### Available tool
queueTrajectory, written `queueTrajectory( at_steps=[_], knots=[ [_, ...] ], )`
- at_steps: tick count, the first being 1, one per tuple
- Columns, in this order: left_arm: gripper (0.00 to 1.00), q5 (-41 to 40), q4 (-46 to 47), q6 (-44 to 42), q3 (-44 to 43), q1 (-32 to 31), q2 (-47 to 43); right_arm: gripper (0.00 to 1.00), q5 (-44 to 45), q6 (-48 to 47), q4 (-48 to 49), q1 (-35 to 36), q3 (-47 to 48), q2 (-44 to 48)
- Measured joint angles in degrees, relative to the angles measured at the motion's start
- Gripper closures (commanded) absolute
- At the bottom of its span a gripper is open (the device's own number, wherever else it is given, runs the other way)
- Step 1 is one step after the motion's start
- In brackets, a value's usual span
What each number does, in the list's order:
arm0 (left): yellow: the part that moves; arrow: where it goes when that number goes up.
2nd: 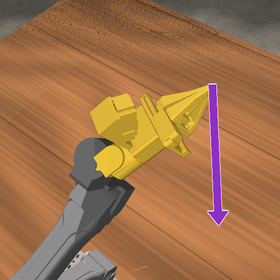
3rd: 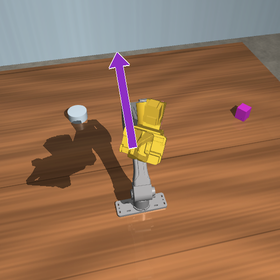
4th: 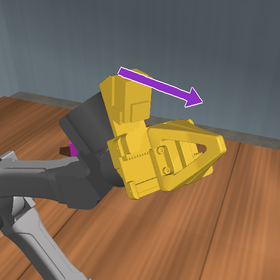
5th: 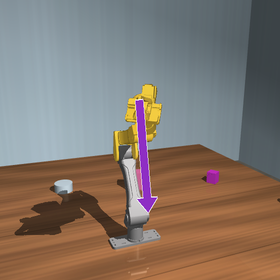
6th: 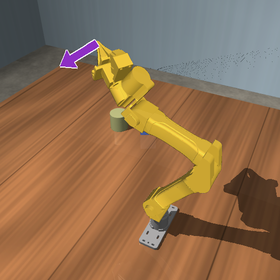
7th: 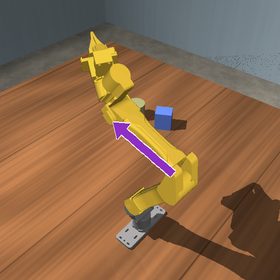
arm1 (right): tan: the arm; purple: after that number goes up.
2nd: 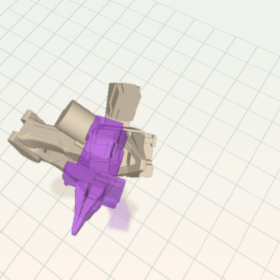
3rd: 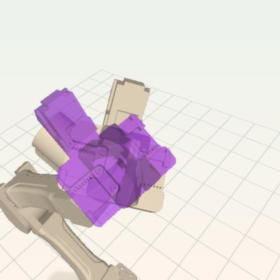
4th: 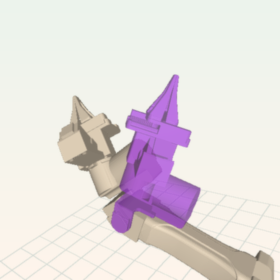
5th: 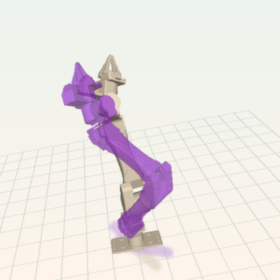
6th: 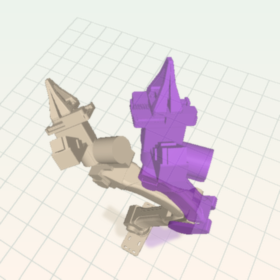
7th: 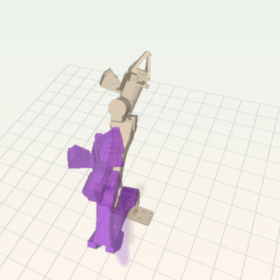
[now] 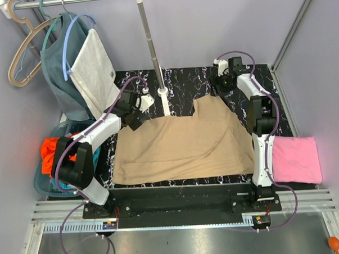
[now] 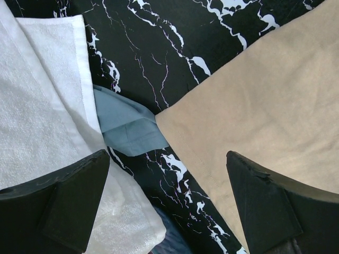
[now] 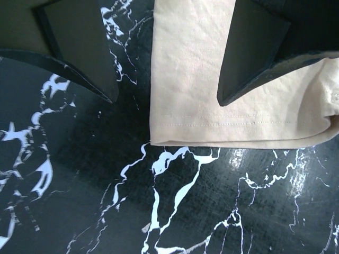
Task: Fold and stack the t-shirts
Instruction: Fold the tshirt
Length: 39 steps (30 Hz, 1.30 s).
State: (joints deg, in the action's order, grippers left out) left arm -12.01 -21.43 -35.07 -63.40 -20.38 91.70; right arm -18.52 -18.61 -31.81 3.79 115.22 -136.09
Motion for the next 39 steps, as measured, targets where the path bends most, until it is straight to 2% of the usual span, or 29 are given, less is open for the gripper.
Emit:
queueTrajectory(
  at_steps=[9,14,19,26,29,30,32,33,35,36,39],
  knots=[
    [0.01,-0.2,-1.2,-0.5,-0.5,0.1,0.4,0.21,-0.9,0.0,-1.7,0.0,3.4,-3.9],
    [0.01,-0.3,-1.2,-0.7,-0.5,0.3,0.9,0.32,-1.5,0.1,-2.1,0.0,5.1,-5.2],
    [0.01,-0.4,-1.2,-1.2,-0.5,0.7,1.2,0.34,-2.2,0.5,-2.1,0.0,5.6,-5.6],
    [0.01,-0.4,-1.1,-2.3,-0.5,2.6,2.4,0.44,-2.5,0.6,-2.3,0.7,5.6,-5.7],
    [0.01,-0.4,-1.1,-2.6,-0.5,3.6,3.5,0.55,-2.5,0.5,-2.2,1.5,5.3,-5.7],
    [0.01,-0.4,-1.1,-2.6,-0.5,3.9,3.7,0.63,-2.5,0.3,-2.1,1.8,5.2,-5.7],
    [0.01,-0.4,-1.1,-2.6,-0.5,4.3,4.1,0.71,-2.5,0.0,-1.8,2.1,5.0,-5.7],
    [0.01,-0.4,-1.1,-2.6,-0.5,4.5,4.1,0.83,-2.5,0.2,-1.7,2.2,4.8,-5.7],
    [0.01,-0.4,-1.1,-2.6,-0.6,4.7,4.2,0.95,-2.5,0.2,-1.5,2.2,4.6,-5.6],
    [0.01,-0.3,-1.1,-2.6,-0.7,4.8,4.3,0.99,-2.5,0.0,-1.4,2.2,4.5,-5.6],
    [0.01,-0.1,-1.2,-2.6,-1.5,4.9,5.0,1.0,-2.3,0.0,-0.9,2.2,4.0,-5.4]
  ],
)
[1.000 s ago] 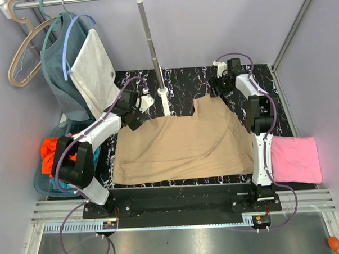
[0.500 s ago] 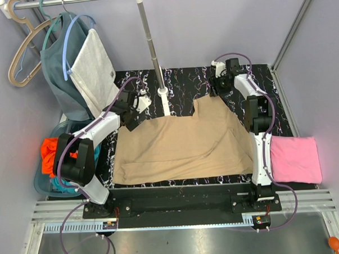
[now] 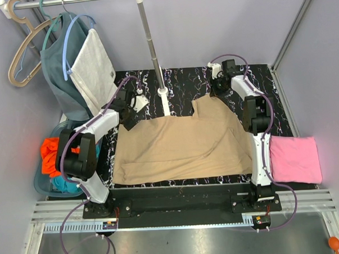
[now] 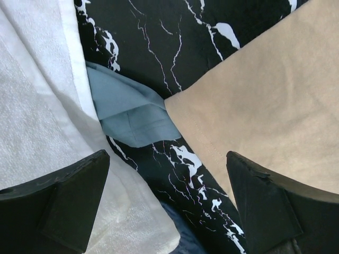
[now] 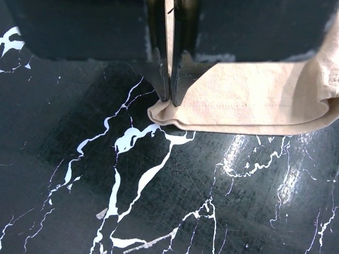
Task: Fold and stack the t-shirts
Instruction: Fold the tshirt
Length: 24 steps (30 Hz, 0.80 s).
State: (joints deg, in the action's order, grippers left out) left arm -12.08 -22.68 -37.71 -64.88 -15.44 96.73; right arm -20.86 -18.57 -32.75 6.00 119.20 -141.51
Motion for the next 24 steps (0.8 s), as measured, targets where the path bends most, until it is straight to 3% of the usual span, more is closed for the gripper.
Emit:
queueTrajectory(
  at_steps=[14,24],
  knots=[
    [0.07,15.0,-15.0,-5.7,-18.2,4.5,13.9,1.0,4.7,-4.0,0.3,0.0,-13.3,9.0],
    [0.19,18.4,-23.7,-11.9,-23.1,5.0,21.3,1.0,9.2,-6.9,1.0,0.0,-20.5,16.3]
  ],
)
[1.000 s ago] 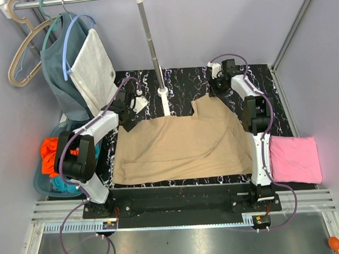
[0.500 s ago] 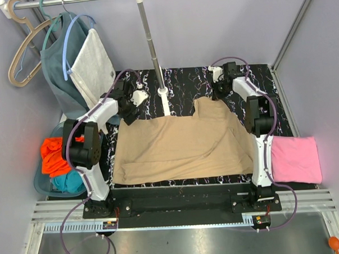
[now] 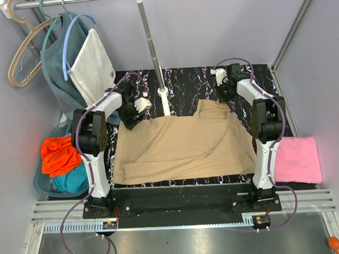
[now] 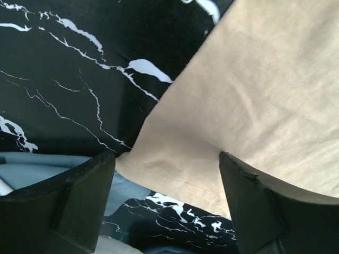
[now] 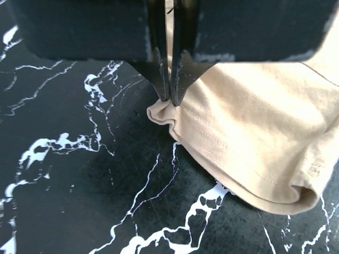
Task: Fold and stack the t-shirts
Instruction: Fold the tshirt
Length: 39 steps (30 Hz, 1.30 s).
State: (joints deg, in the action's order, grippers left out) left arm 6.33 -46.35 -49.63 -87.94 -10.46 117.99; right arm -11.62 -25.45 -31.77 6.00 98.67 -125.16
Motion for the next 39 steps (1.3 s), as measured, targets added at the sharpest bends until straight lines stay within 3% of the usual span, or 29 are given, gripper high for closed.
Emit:
queueTrajectory(
  at_steps=[11,14,15,21,24,39],
  knots=[
    [0.32,0.2,-5.0,-3.1,-7.1,1.8,4.7,1.0,0.6,-1.2,0.6,0.0,-3.5,1.7],
    [0.44,0.3,-6.6,-3.7,-8.6,1.9,6.0,1.0,0.6,-1.4,0.6,0.0,-3.9,1.7],
    [0.55,0.5,-7.2,-3.8,-9.0,1.9,6.4,1.0,0.7,-1.5,0.6,0.0,-3.9,1.7],
    [0.78,0.8,-9.6,-4.3,-9.6,1.9,6.9,1.0,0.7,-1.6,0.7,0.0,-3.9,2.0],
    [1.0,0.7,-10.0,-3.9,-9.8,1.9,7.1,1.0,0.7,-1.6,0.7,0.0,-3.9,2.1],
    [0.98,0.3,-10.6,-2.0,-11.1,1.9,7.6,1.0,1.7,-1.8,0.6,0.0,-2.6,2.5]
  ],
)
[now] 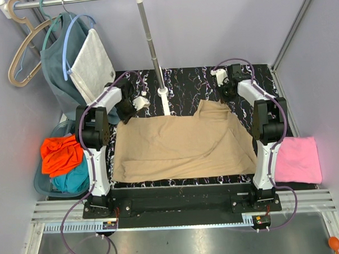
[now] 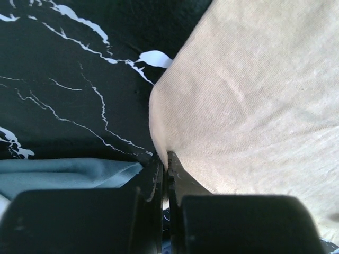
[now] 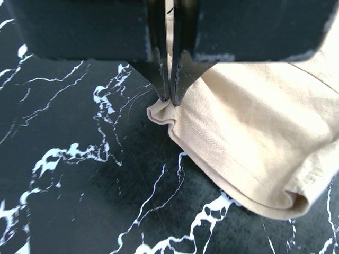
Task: Fold and stack the t-shirts
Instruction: Fold the tshirt
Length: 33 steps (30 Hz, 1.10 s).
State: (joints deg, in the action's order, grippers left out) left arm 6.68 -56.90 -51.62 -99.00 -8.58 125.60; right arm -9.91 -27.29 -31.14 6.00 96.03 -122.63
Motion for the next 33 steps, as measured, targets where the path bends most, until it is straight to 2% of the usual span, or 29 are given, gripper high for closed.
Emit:
queueTrajectory(
  at_steps=[9,17,26,33],
  knots=[
    [0.99,-1.3,0.0,2.7,-1.0,-0.5,0.0,1.0,0.4,-0.9,-0.1,0.0,1.4,1.6],
    [0.98,-5.6,1.6,5.6,0.0,-2.8,-1.3,1.0,0.4,-1.6,-0.4,0.0,0.2,7.5],
    [0.98,-10.4,2.7,9.0,4.3,-4.7,-8.3,1.0,0.3,-3.0,-1.3,0.0,-9.0,19.1],
    [0.96,-14.0,3.0,11.7,10.4,-6.6,-15.5,1.0,-0.2,-4.5,-2.1,0.0,-20.1,29.4]
  ],
)
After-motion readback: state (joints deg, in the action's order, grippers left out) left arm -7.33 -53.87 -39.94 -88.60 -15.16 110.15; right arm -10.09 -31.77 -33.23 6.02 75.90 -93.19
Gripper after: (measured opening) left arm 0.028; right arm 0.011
